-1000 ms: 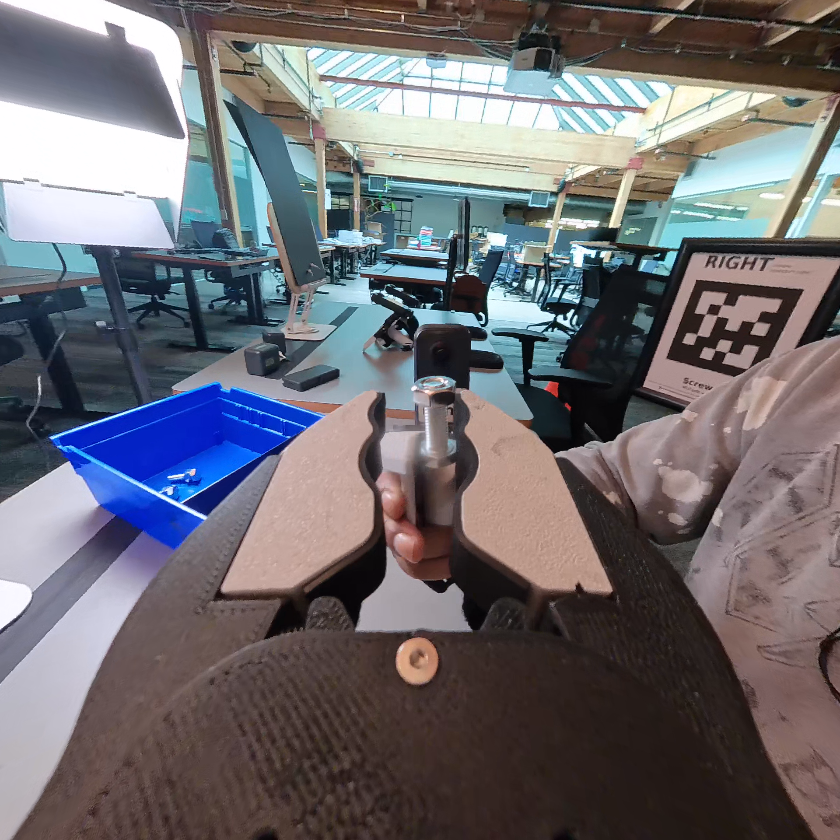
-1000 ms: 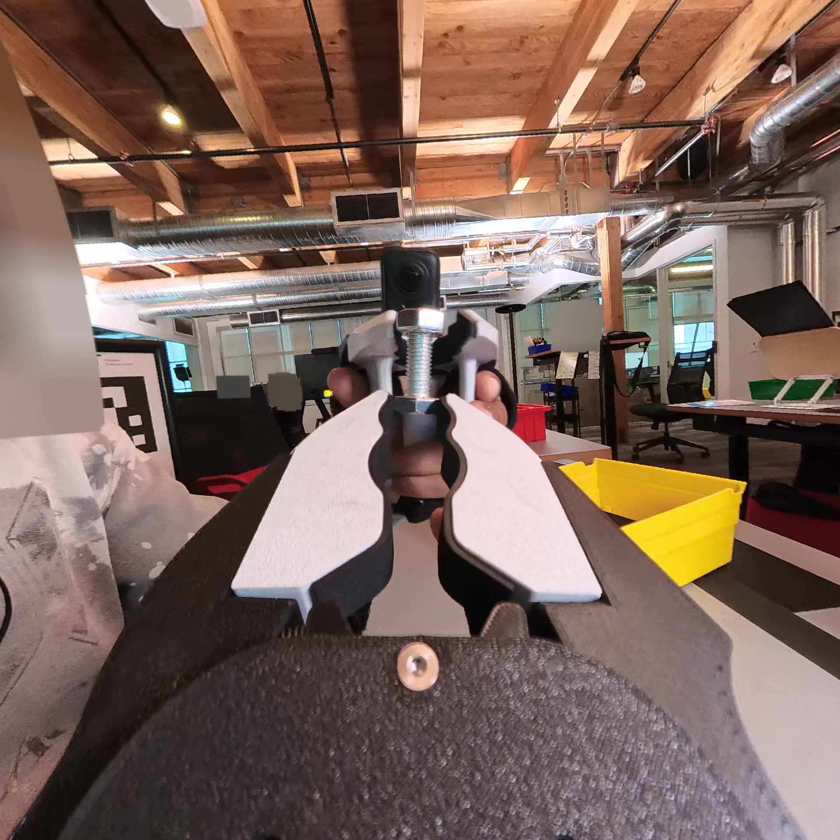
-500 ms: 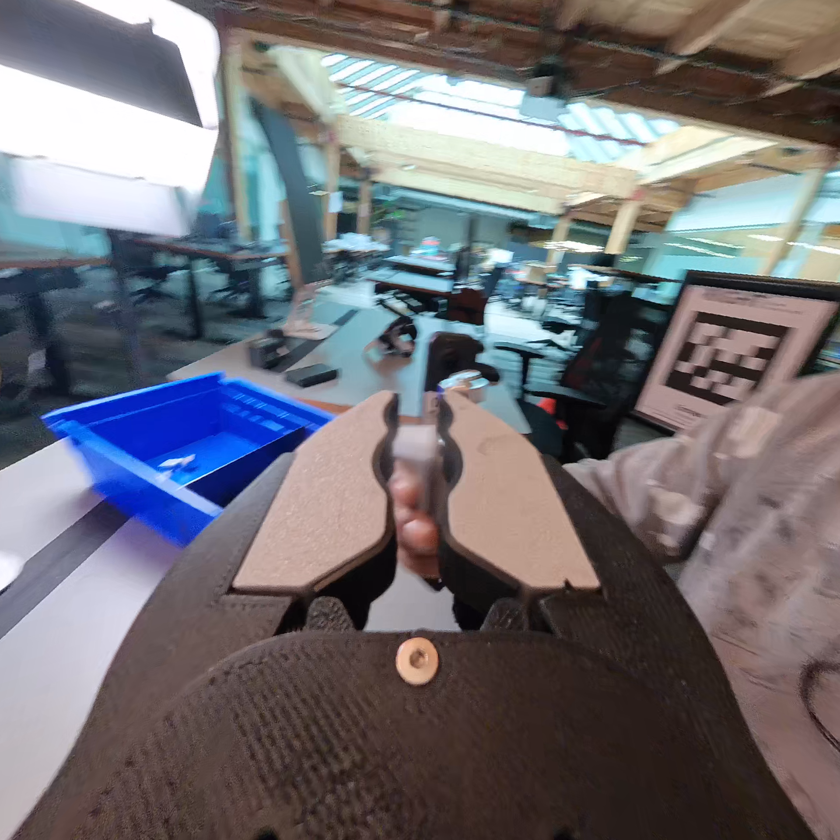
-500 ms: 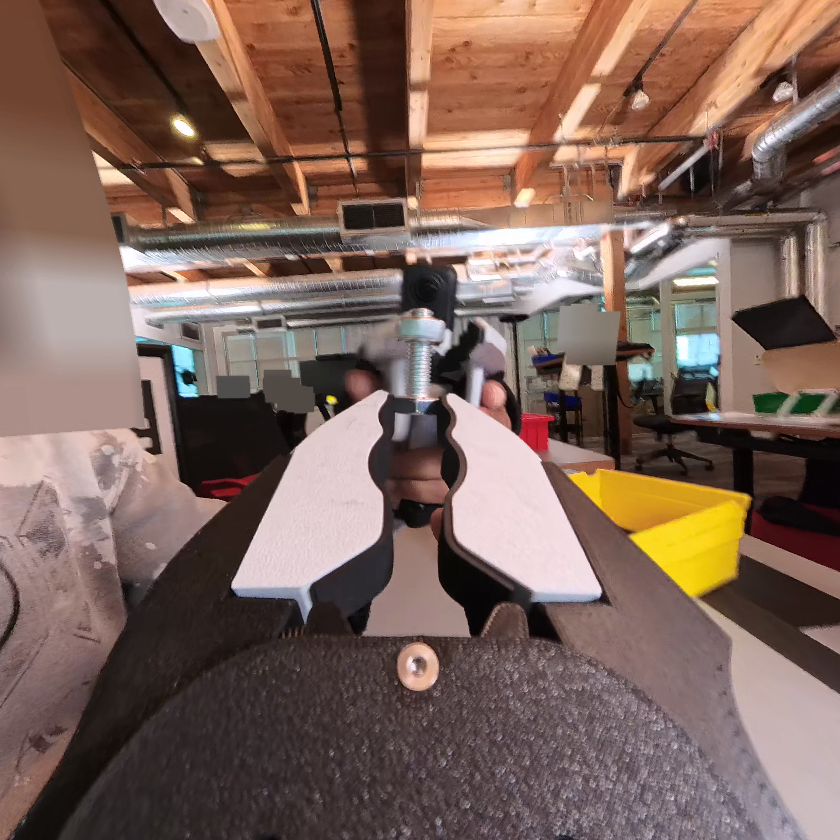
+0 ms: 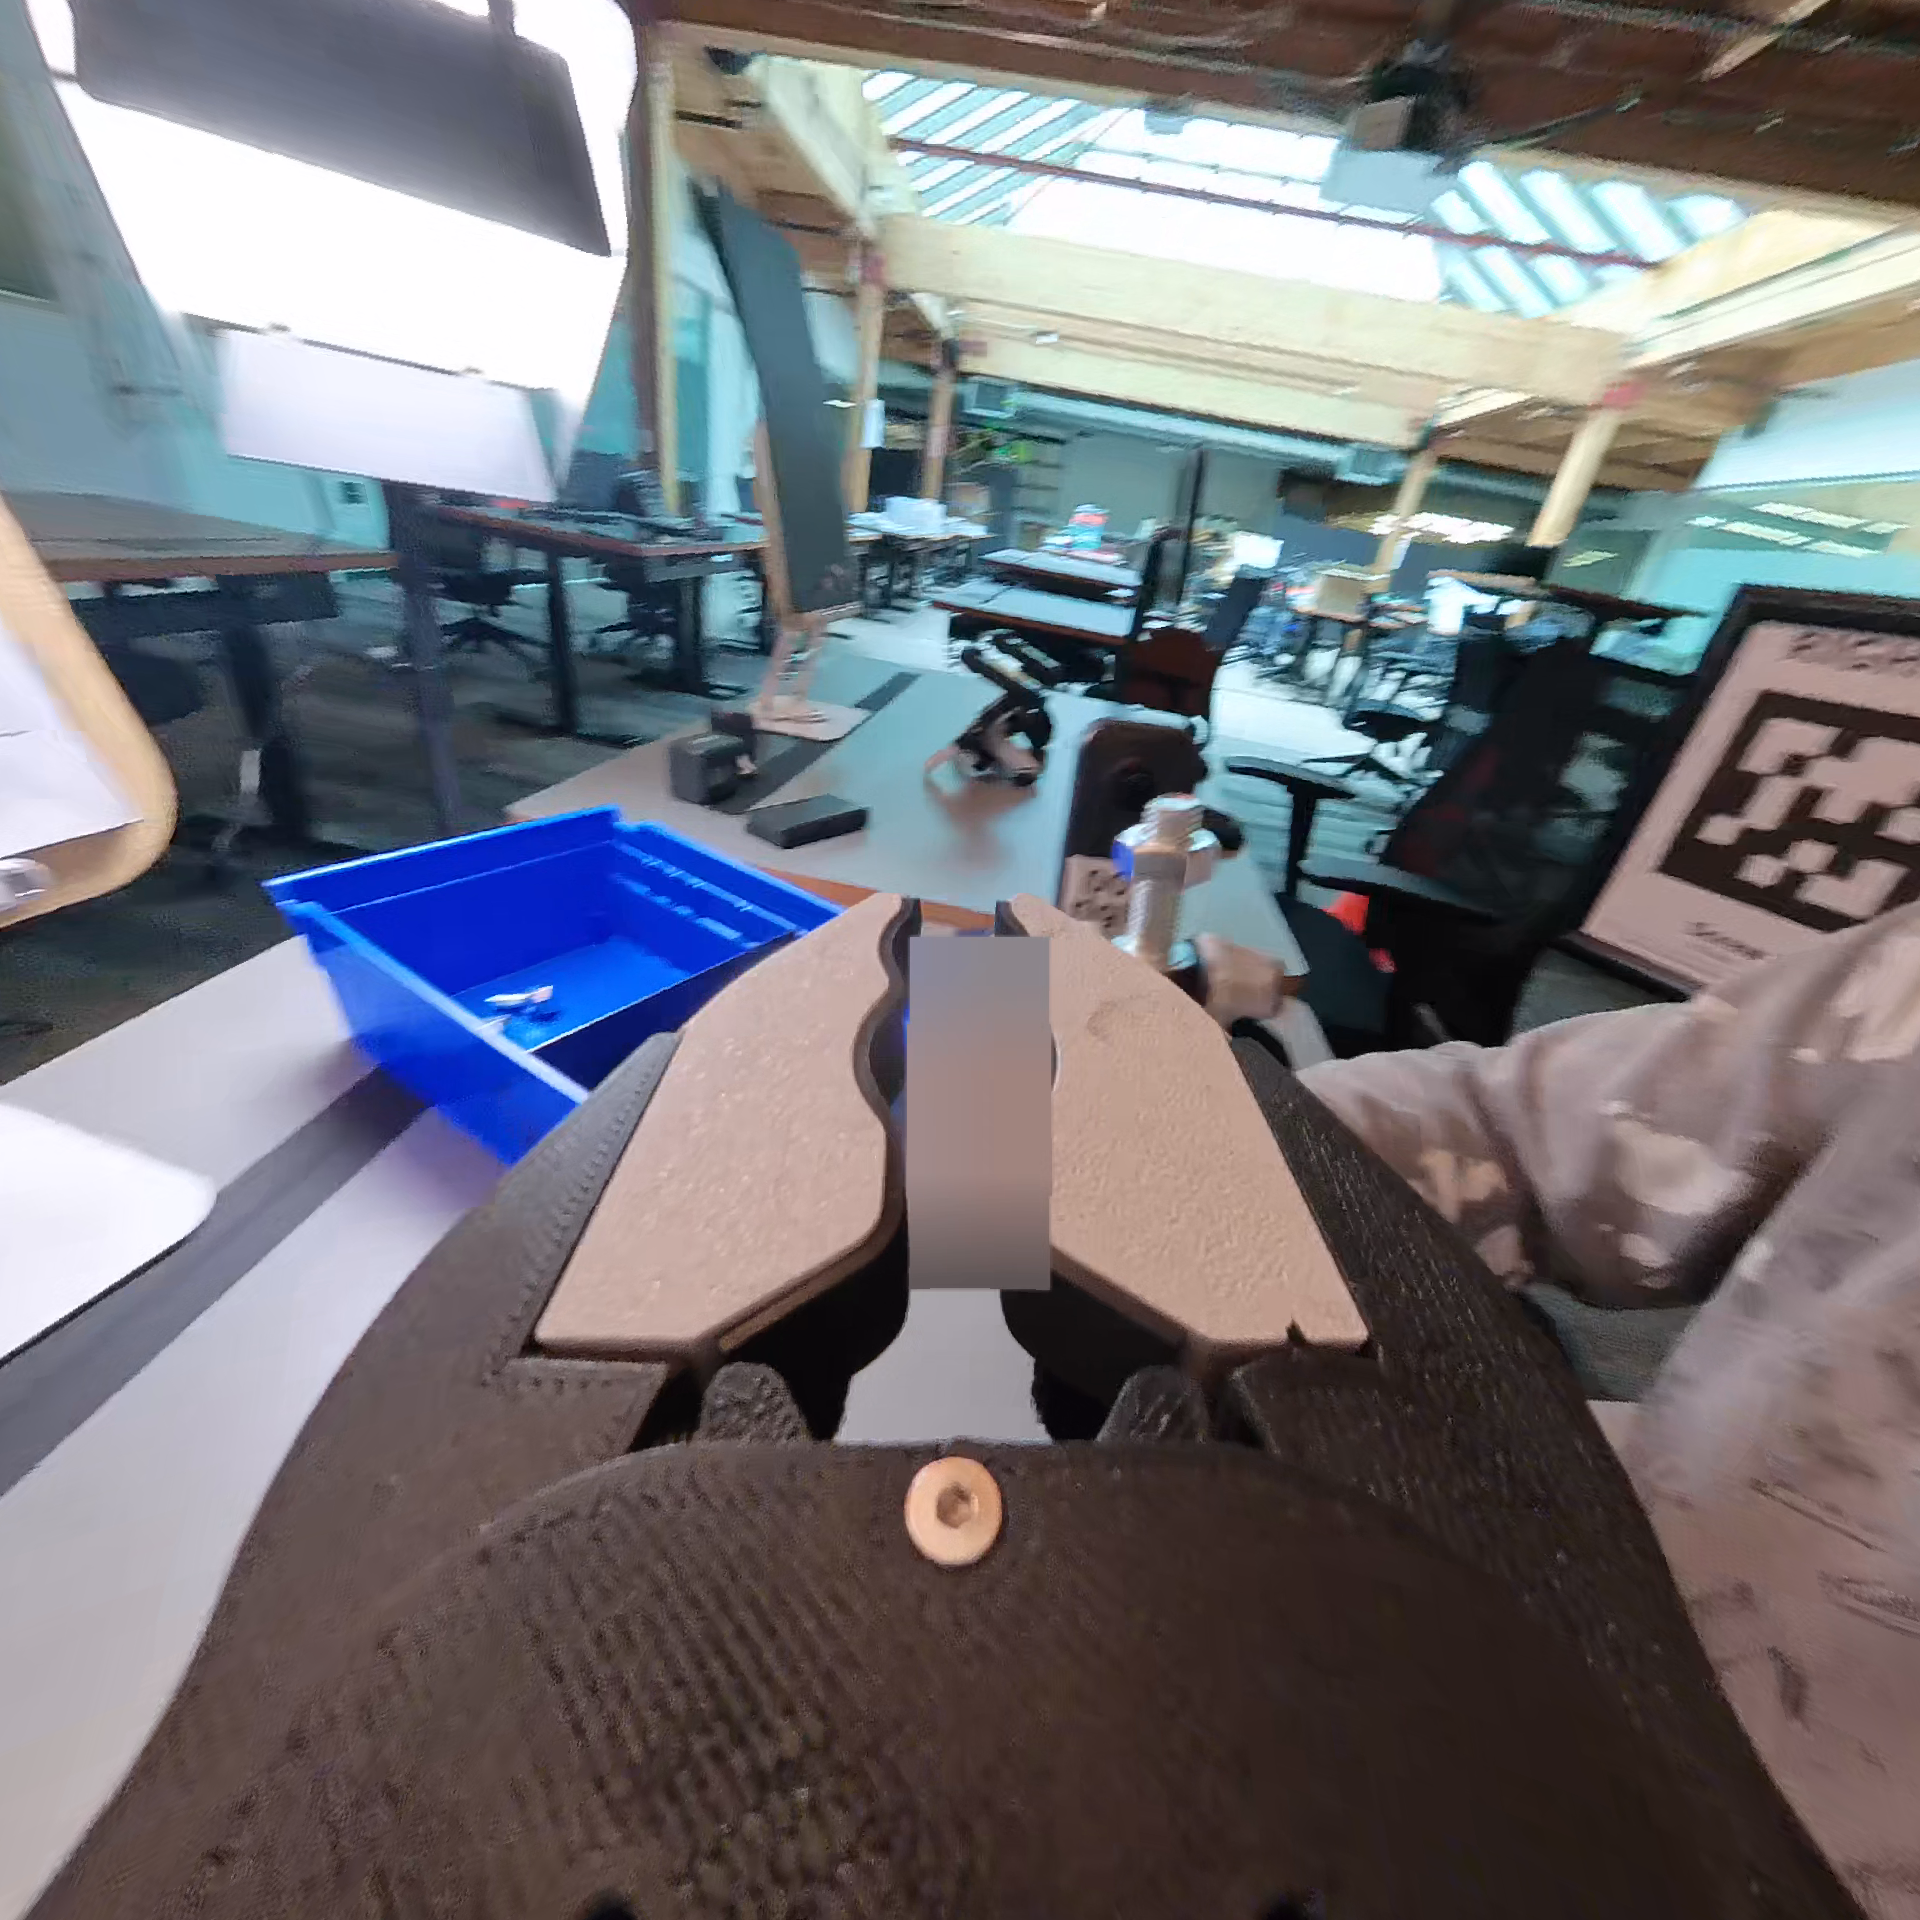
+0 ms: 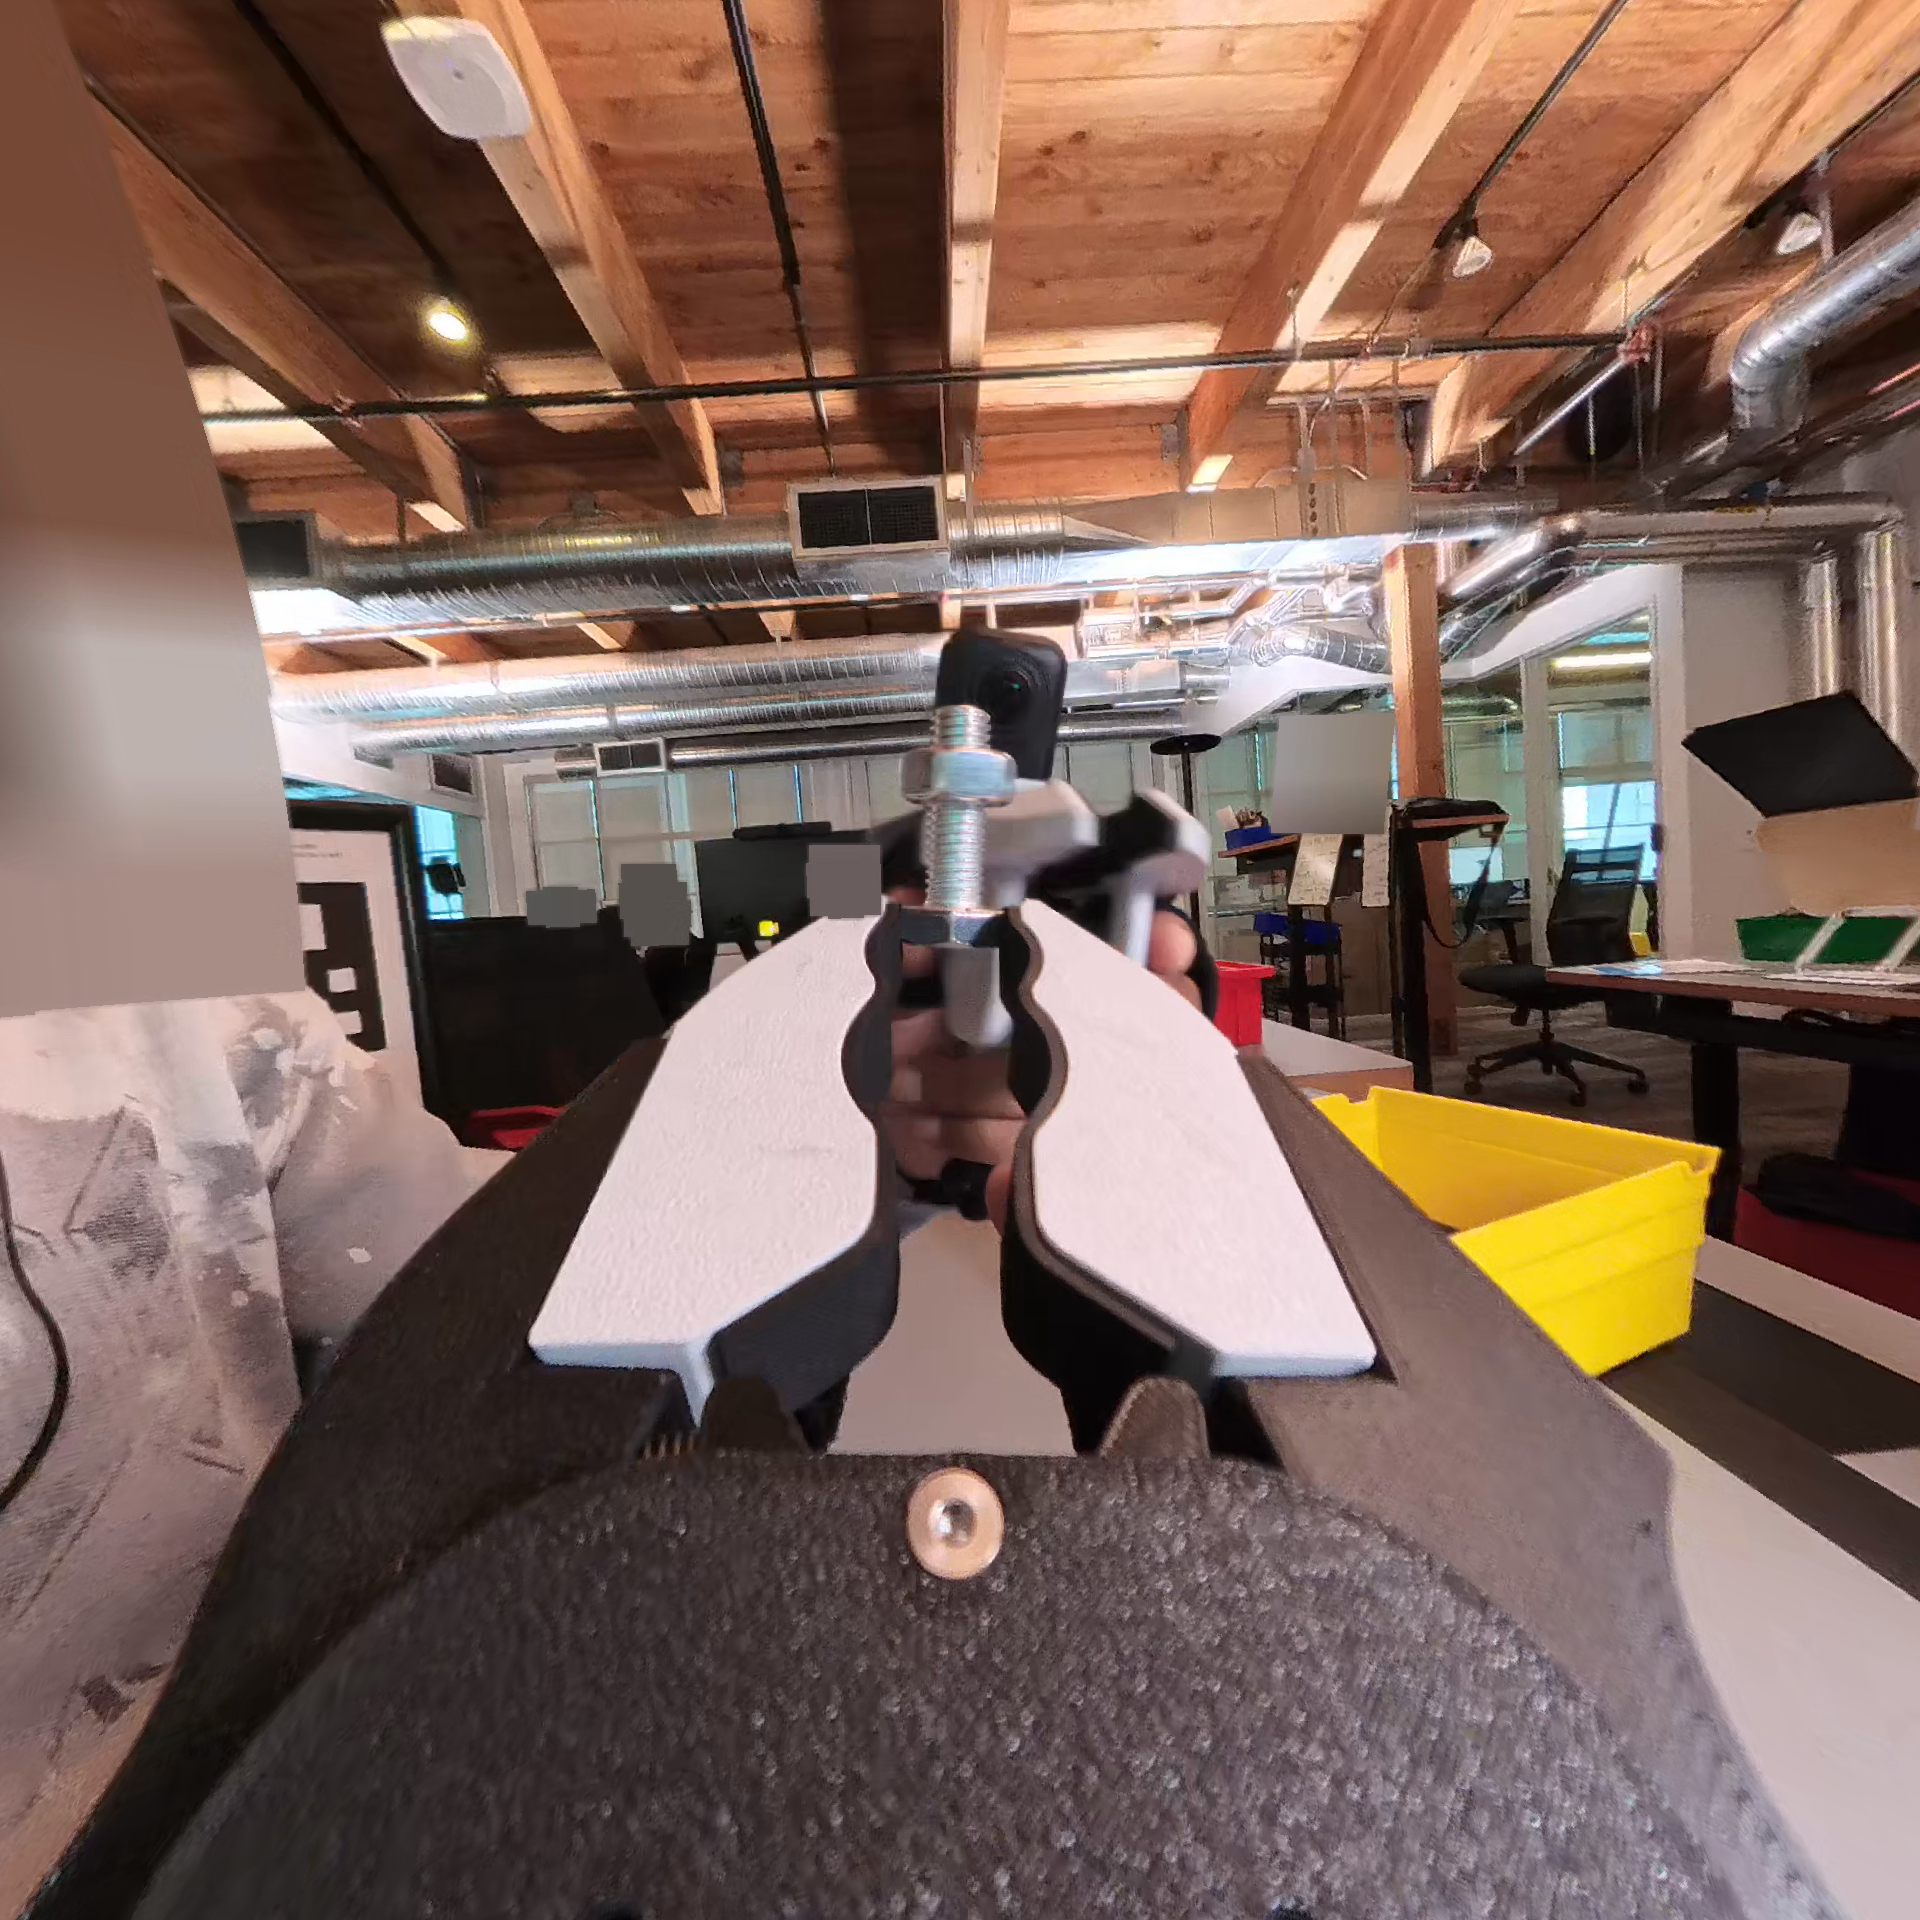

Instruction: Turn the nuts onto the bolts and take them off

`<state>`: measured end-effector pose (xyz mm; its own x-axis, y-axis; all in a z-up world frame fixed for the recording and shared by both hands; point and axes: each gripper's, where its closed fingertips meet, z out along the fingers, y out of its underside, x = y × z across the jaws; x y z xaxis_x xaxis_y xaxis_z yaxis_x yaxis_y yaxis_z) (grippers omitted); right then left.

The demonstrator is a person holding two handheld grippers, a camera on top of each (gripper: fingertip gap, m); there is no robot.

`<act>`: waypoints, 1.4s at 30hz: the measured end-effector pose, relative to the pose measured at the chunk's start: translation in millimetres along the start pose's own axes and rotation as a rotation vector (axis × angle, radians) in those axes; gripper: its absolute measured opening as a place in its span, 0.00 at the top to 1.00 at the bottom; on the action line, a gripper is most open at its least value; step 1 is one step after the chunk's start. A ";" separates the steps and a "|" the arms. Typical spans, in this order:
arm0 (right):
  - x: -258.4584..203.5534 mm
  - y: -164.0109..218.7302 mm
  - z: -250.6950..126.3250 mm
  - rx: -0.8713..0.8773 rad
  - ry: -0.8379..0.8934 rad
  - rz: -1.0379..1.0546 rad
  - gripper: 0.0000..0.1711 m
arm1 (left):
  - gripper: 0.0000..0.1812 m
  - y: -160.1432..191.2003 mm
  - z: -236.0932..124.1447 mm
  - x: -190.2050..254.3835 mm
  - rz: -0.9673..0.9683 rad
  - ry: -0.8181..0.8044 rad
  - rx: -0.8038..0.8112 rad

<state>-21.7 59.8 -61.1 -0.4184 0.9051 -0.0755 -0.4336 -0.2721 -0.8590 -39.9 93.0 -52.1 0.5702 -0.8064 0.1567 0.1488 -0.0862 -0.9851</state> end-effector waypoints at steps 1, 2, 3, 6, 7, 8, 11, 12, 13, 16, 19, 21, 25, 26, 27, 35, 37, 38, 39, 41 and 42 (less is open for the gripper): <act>0.0 -1.4 0.1 -0.003 0.003 -0.010 0.90 | 0.92 0.7 -2.6 -3.3 0.003 -0.007 -0.002; 0.4 -1.7 0.0 -0.009 0.008 -0.024 0.89 | 0.91 -1.8 -4.0 -1.6 -0.011 0.011 0.009; 1.5 -1.8 -0.3 -0.011 0.014 -0.025 0.90 | 0.89 -5.1 -4.5 2.3 -0.018 0.033 0.023; 7.3 1.6 -1.5 -0.016 0.040 -0.012 0.90 | 0.84 -4.6 -0.2 16.9 0.006 0.087 0.018; 8.9 3.8 -1.3 -0.025 0.051 -0.013 0.90 | 0.83 -3.7 2.3 22.8 0.002 0.114 0.016; 9.2 5.6 -0.7 -0.031 0.056 -0.014 0.90 | 0.83 -2.9 4.9 27.3 -0.006 0.132 0.012; 6.0 6.5 1.4 -0.031 0.049 -0.016 0.90 | 0.83 0.2 9.0 26.0 0.010 0.108 -0.001; 6.3 4.8 0.6 -0.021 0.049 -0.012 0.90 | 0.86 -0.8 7.2 21.8 0.000 0.092 0.002; 3.7 1.1 -0.8 0.001 0.025 -0.005 0.90 | 0.92 0.9 4.9 7.4 -0.005 0.011 -0.014; 2.0 -2.7 -0.9 0.002 0.019 -0.016 0.90 | 0.89 -0.2 -0.4 1.0 -0.007 -0.004 -0.005; 5.7 -0.8 -1.7 -0.003 0.036 -0.008 0.90 | 0.85 -4.2 1.9 14.5 -0.003 0.058 0.017; 8.7 2.8 -1.5 -0.017 0.052 -0.005 0.90 | 0.82 -1.3 6.3 24.7 -0.005 0.104 0.002; 6.9 5.3 0.4 -0.027 0.050 -0.005 0.90 | 0.81 3.8 12.3 24.0 -0.001 0.093 -0.012; 7.7 4.3 -0.4 -0.020 0.052 -0.003 0.90 | 0.82 3.4 10.8 21.2 -0.018 0.089 -0.014; 7.1 1.2 -2.4 0.002 0.038 0.005 0.90 | 0.92 4.3 8.6 8.1 -0.043 0.016 -0.025; 11.6 0.0 -4.1 0.001 0.056 0.010 0.90 | 0.82 3.9 9.3 18.7 -0.016 0.073 -0.014; 11.7 3.0 -3.0 -0.013 0.061 0.006 0.90 | 0.82 3.8 12.4 25.6 -0.023 0.101 -0.011; 10.8 3.6 -2.2 -0.016 0.059 0.003 0.90 | 0.83 5.8 13.8 24.2 -0.018 0.089 -0.020; 9.7 3.5 -1.7 -0.016 0.056 0.003 0.90 | 0.81 6.7 14.1 21.4 -0.007 0.075 -0.023; 10.2 0.4 -4.0 0.006 0.051 0.007 0.90 | 0.93 7.4 10.3 5.8 -0.030 -0.003 -0.031; 8.7 -1.9 -4.7 0.016 0.036 0.019 0.90 | 0.92 9.7 7.5 -5.1 -0.006 -0.062 -0.040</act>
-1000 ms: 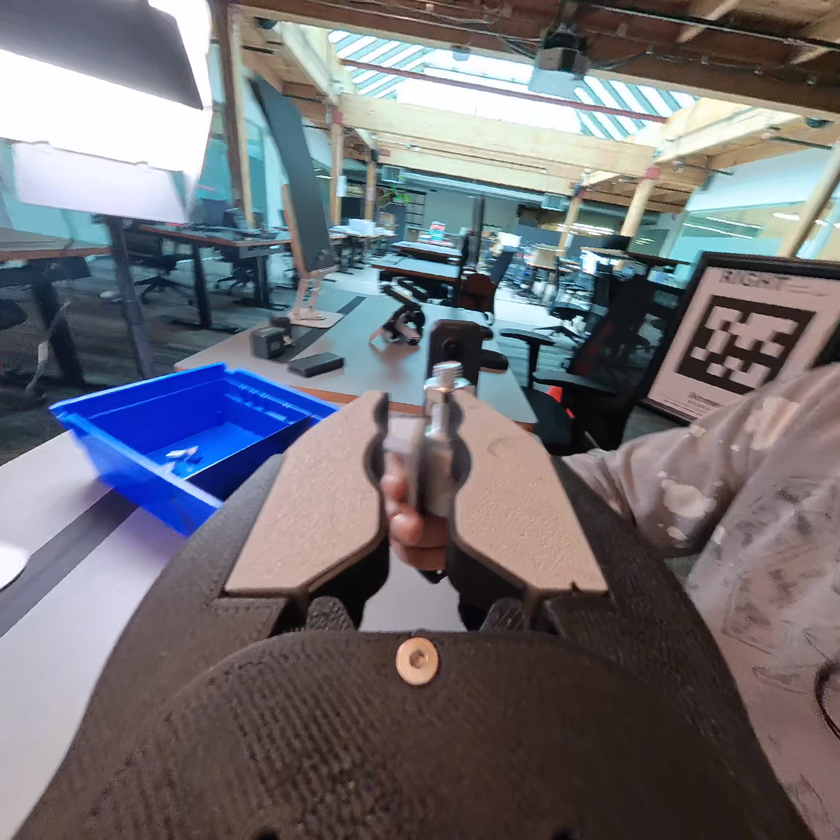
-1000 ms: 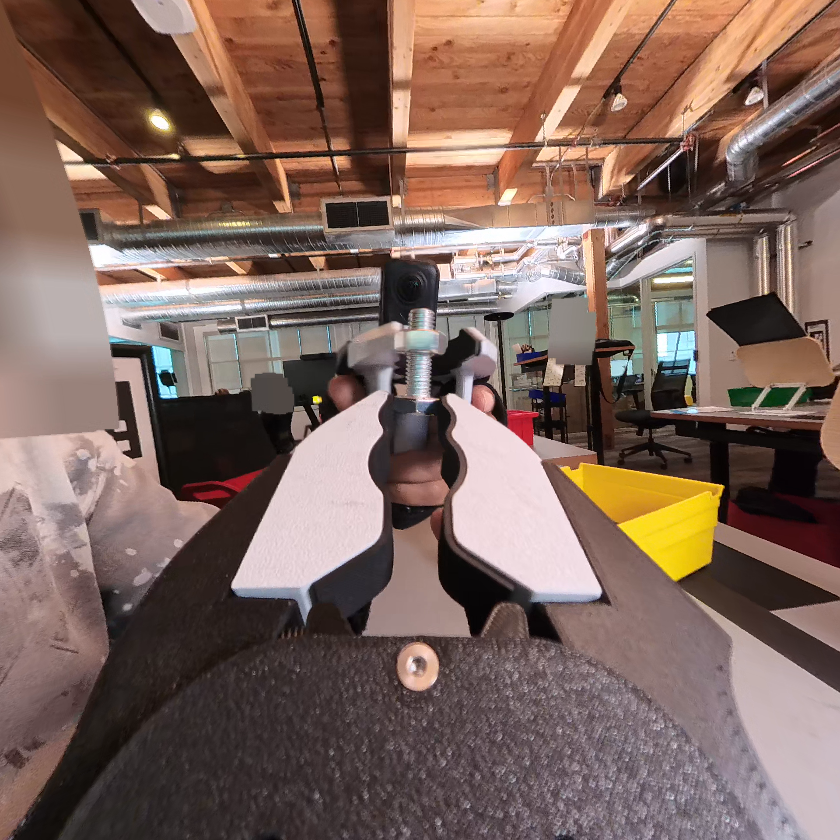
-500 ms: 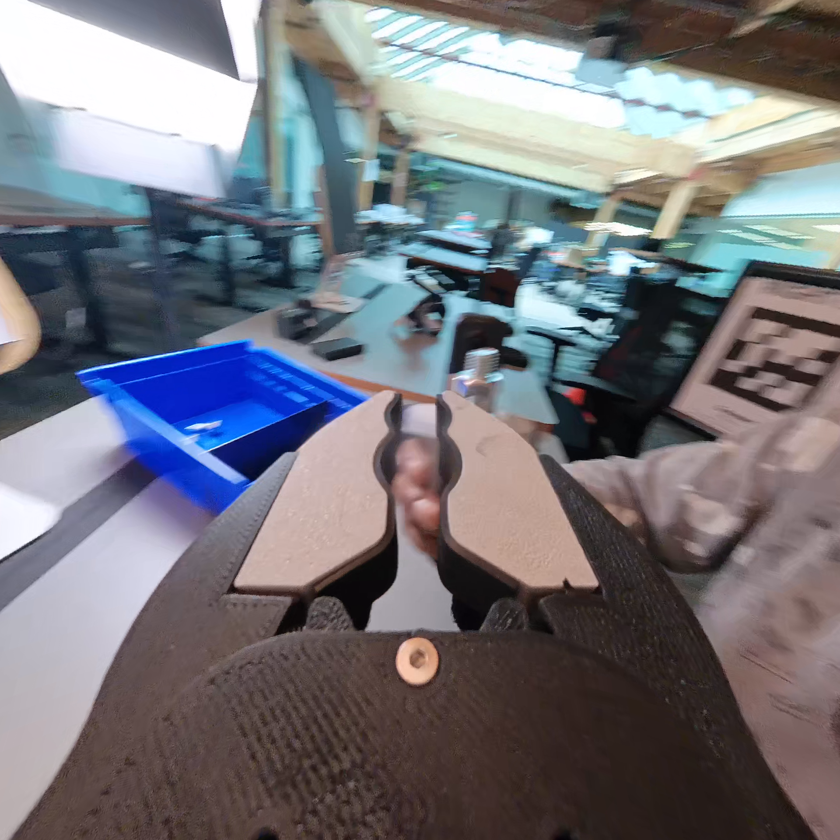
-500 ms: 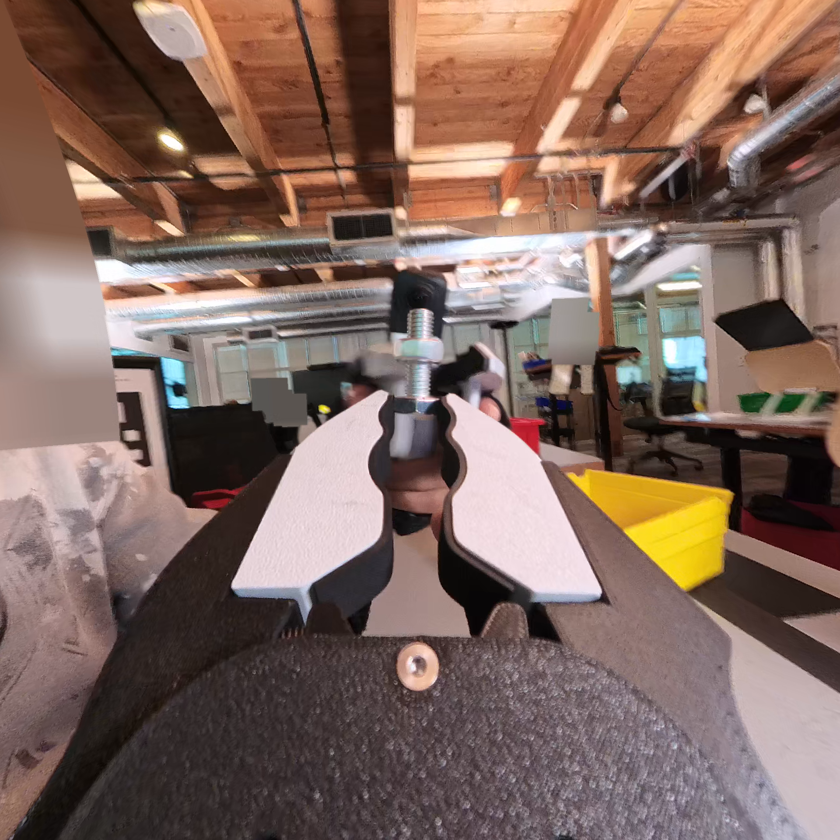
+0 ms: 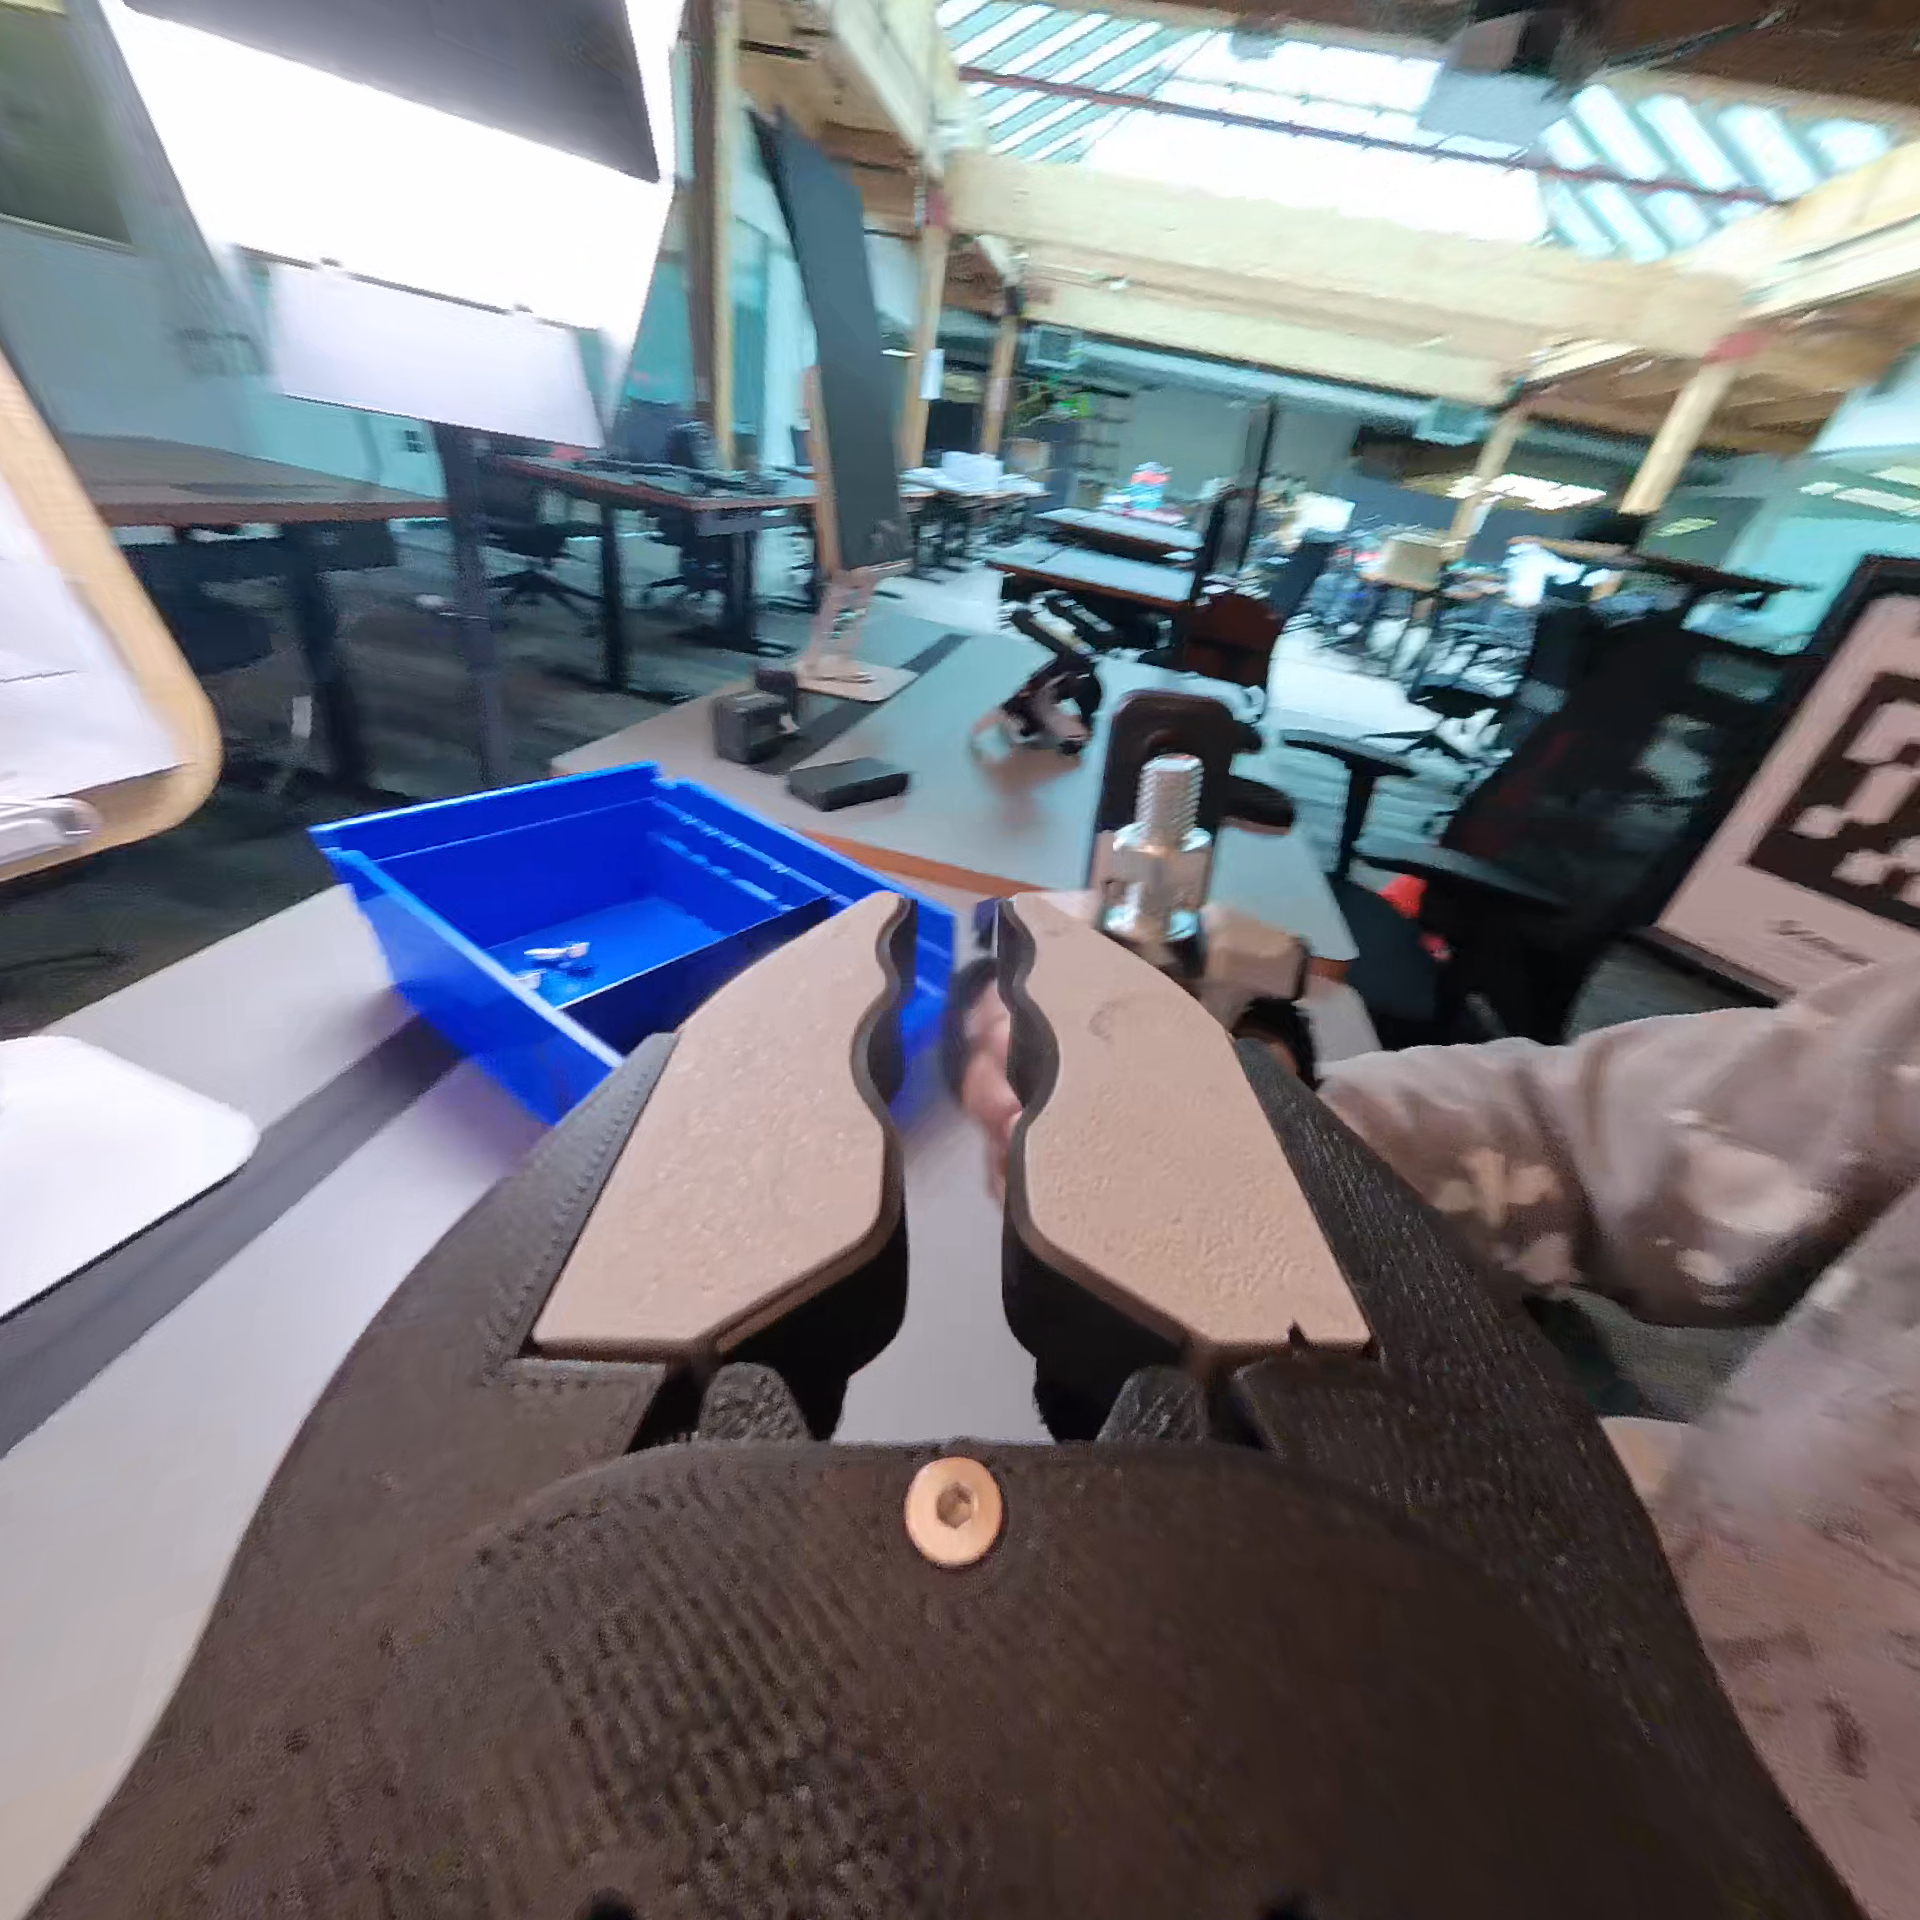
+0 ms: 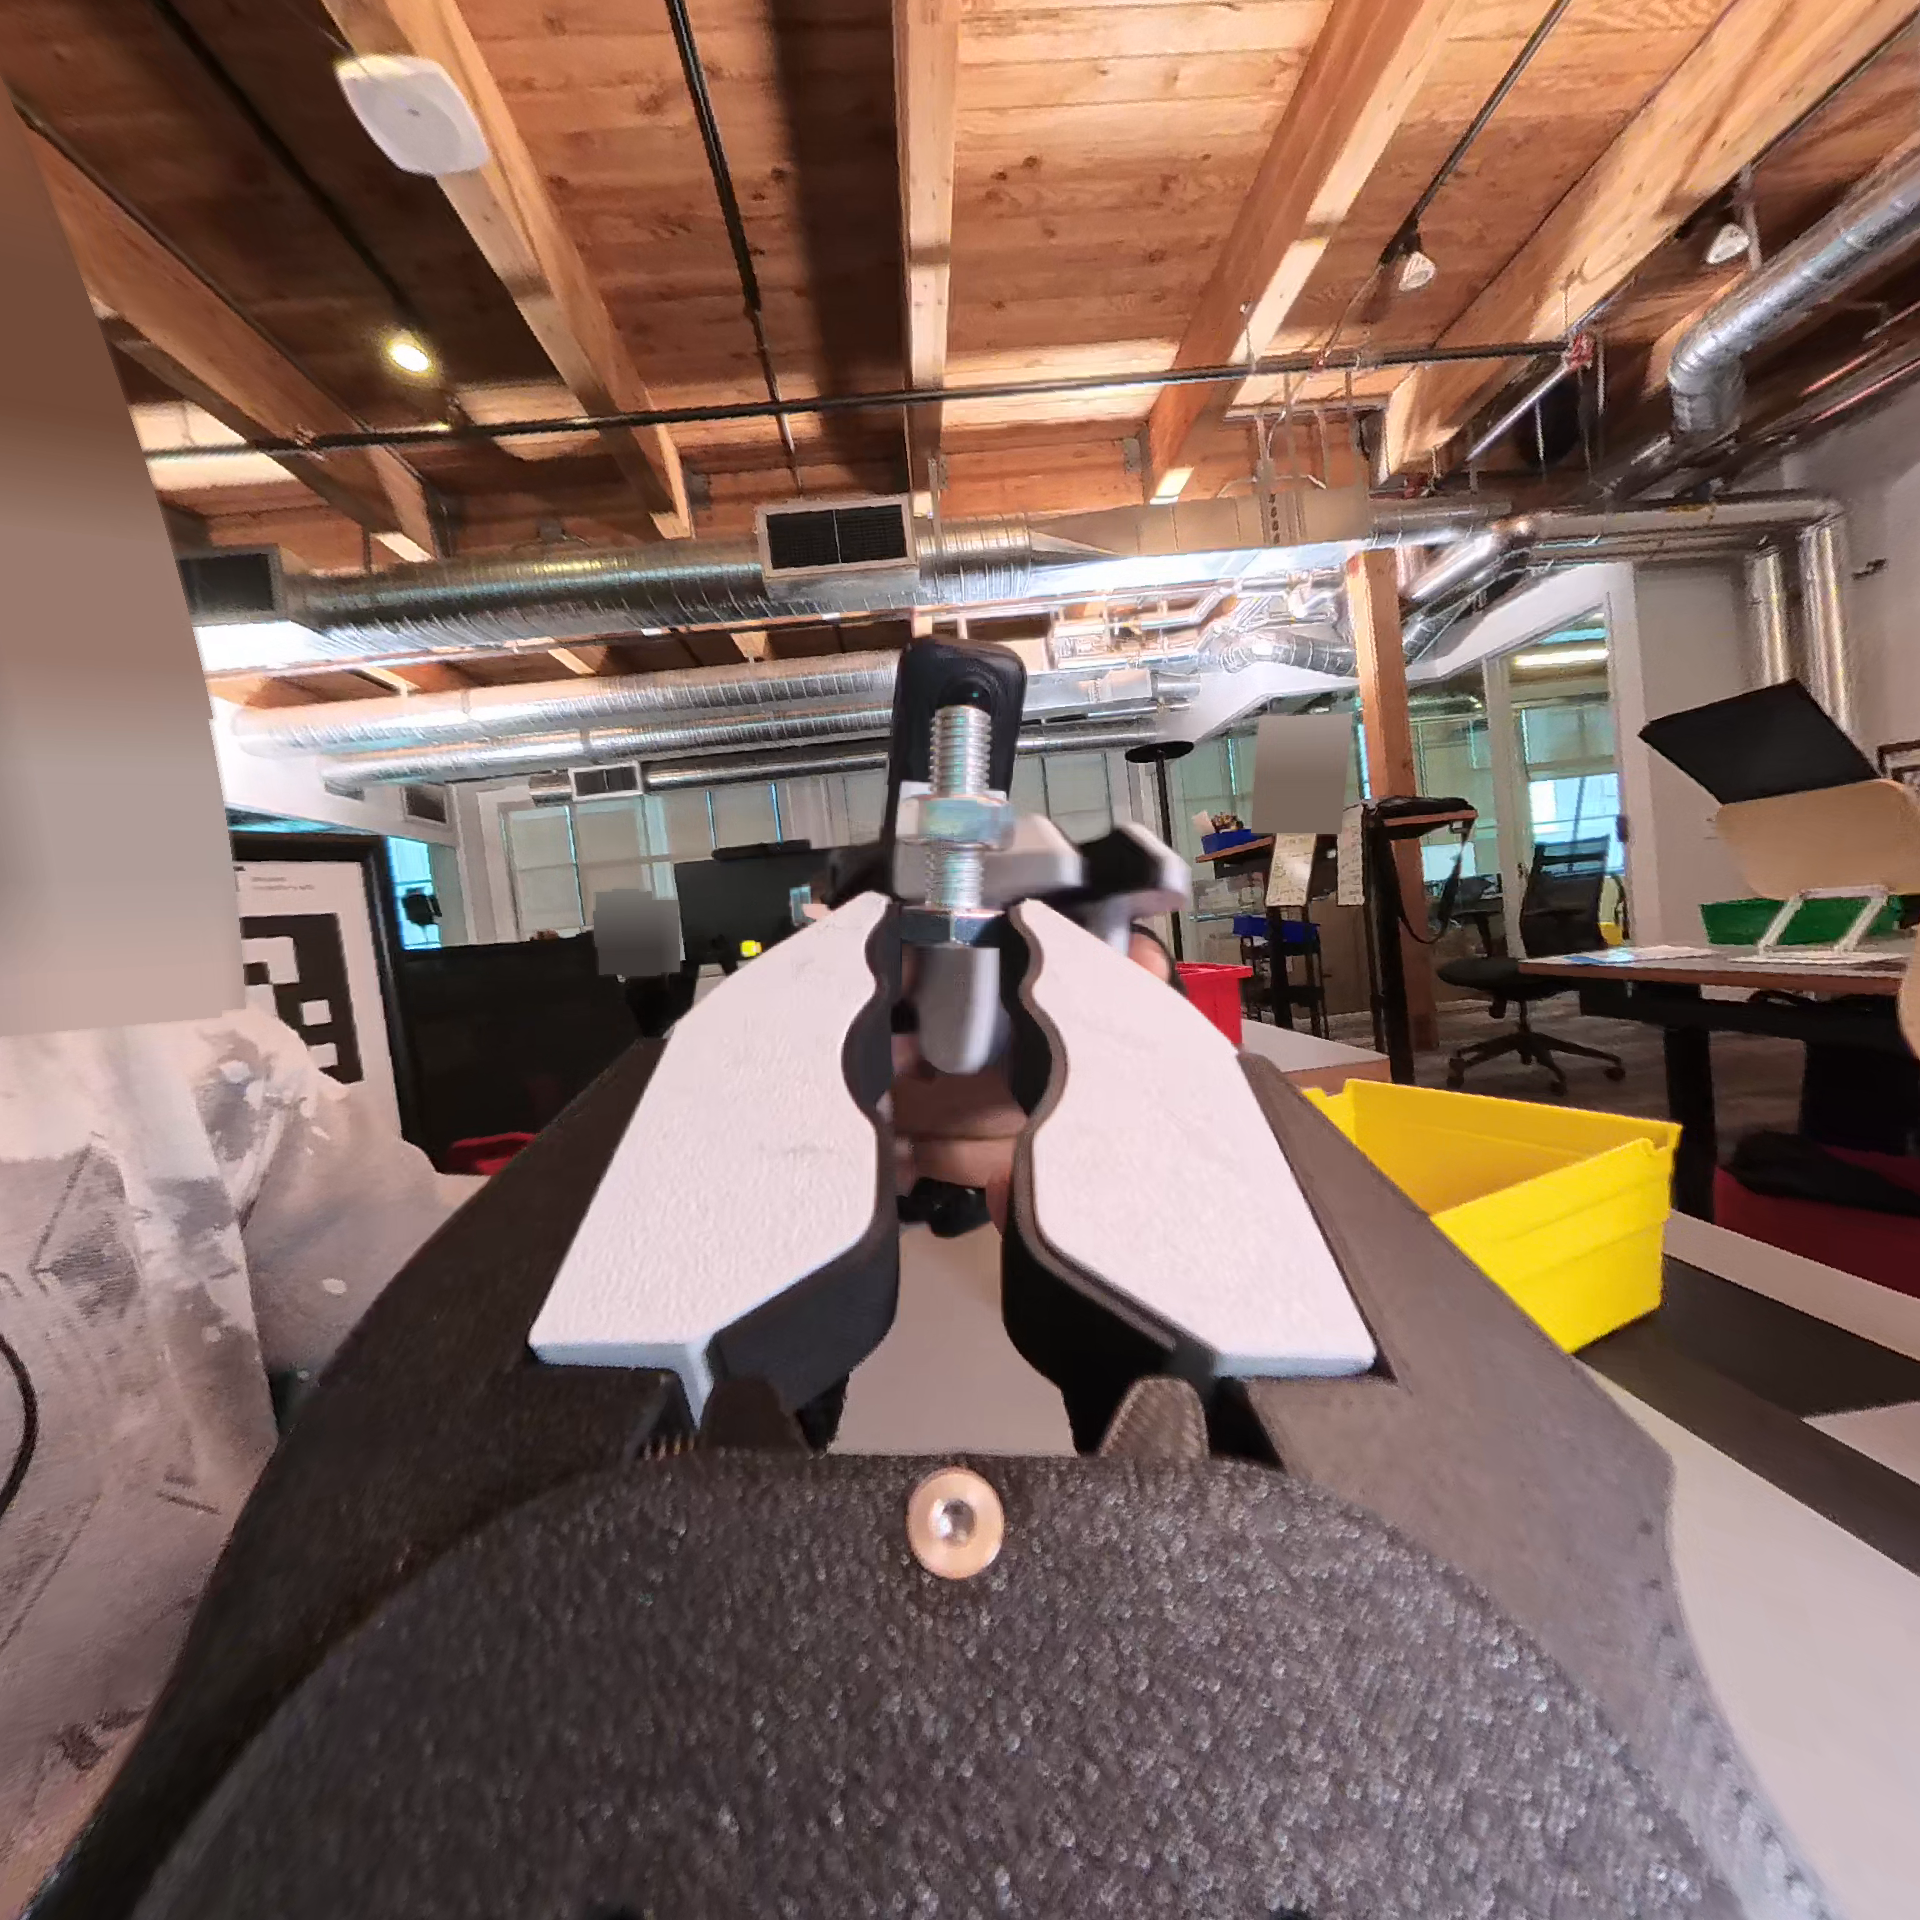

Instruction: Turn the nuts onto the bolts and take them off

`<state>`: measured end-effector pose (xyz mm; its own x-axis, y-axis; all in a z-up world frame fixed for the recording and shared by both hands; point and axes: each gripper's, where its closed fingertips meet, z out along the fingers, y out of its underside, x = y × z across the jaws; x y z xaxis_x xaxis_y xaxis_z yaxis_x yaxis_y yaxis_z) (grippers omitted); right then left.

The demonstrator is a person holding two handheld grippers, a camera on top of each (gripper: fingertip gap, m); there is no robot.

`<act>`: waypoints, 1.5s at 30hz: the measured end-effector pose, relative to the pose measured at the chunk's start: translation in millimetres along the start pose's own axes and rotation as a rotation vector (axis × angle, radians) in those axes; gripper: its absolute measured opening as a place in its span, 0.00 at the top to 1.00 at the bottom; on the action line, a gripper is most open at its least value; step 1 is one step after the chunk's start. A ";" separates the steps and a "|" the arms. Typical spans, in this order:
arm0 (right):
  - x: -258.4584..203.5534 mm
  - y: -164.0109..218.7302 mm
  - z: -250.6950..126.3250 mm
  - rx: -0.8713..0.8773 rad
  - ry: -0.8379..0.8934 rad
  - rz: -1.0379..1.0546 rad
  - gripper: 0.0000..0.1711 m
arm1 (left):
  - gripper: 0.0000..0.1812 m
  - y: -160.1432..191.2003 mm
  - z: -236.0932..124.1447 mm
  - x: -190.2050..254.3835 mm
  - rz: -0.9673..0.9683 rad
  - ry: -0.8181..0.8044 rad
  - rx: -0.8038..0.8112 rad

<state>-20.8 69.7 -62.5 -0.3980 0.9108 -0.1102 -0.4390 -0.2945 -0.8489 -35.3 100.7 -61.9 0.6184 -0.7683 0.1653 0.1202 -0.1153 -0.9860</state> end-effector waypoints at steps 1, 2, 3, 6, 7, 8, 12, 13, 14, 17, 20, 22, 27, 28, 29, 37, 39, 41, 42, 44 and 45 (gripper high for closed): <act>-0.1 -1.2 0.2 -0.001 0.002 -0.006 0.90 | 0.91 0.8 -1.7 -2.3 0.004 -0.004 -0.002; -0.4 -1.6 0.5 -0.006 0.005 -0.021 0.90 | 0.90 -1.3 -2.4 0.3 -0.015 0.020 0.007; -0.5 -1.4 0.5 -0.010 0.006 -0.024 0.90 | 0.88 -4.6 -2.7 4.6 -0.026 0.047 0.022; 3.6 0.9 -0.2 -0.013 0.022 -0.011 0.90 | 0.84 -5.6 -0.4 17.6 -0.007 0.099 0.029; 4.6 2.3 -0.2 -0.017 0.029 -0.010 0.90 | 0.83 -5.5 0.9 23.4 -0.009 0.127 0.028; 4.7 3.4 0.1 -0.021 0.031 -0.011 0.90 | 0.82 -5.2 2.5 28.1 -0.012 0.148 0.026; 2.7 0.8 -0.2 -0.004 0.022 -0.007 0.90 | 0.93 -3.4 3.0 14.1 -0.002 0.058 0.016; 0.3 -1.8 -1.1 0.008 0.000 0.005 0.90 | 0.93 -1.0 0.7 -0.3 0.008 -0.017 0.004; -0.6 -3.3 -0.9 0.008 -0.003 0.001 0.90 | 0.93 1.6 -1.5 -7.1 0.009 -0.040 -0.007; -0.2 -2.8 -0.5 -0.005 0.007 -0.017 0.90 | 0.88 -4.9 -3.6 1.5 -0.031 0.034 0.028; 4.7 0.7 -1.3 -0.011 0.028 -0.005 0.90 | 0.83 -5.2 0.0 18.0 -0.013 0.106 0.032; 5.5 3.0 -0.6 -0.019 0.033 -0.003 0.90 | 0.82 -3.9 3.6 27.0 -0.024 0.147 0.025; 5.4 0.5 -2.3 -0.012 0.026 0.003 0.90 | 0.92 4.2 -1.1 -12.7 0.043 -0.090 -0.026; 6.4 0.4 -2.3 -0.018 0.035 -0.010 0.90 | 0.91 3.7 -2.9 -13.5 0.042 -0.087 -0.026; 7.1 0.8 -2.6 -0.022 0.039 -0.015 0.90 | 0.90 1.3 -3.6 -9.6 0.026 -0.057 -0.018; 9.4 4.6 -2.1 -0.027 0.051 0.002 0.90 | 0.82 4.0 6.9 17.1 -0.003 0.088 -0.011; 8.4 1.1 -3.9 -0.009 0.037 0.010 0.90 | 0.89 4.3 3.5 1.0 0.019 -0.006 -0.015; 8.7 -1.0 -4.2 -0.010 0.043 0.002 0.90 | 0.88 2.2 -0.5 0.5 0.004 0.014 -0.004; 8.8 -1.0 -4.2 -0.014 0.045 -0.006 0.90 | 0.87 -1.5 -1.8 3.0 -0.016 0.037 0.015; 10.5 -1.0 -4.9 -0.012 0.052 0.000 0.90 | 0.86 -2.8 -2.6 2.6 -0.004 0.028 0.020; 11.4 -0.6 -5.3 -0.013 0.054 0.003 0.90 | 0.86 -1.2 -2.2 1.4 0.008 0.014 0.009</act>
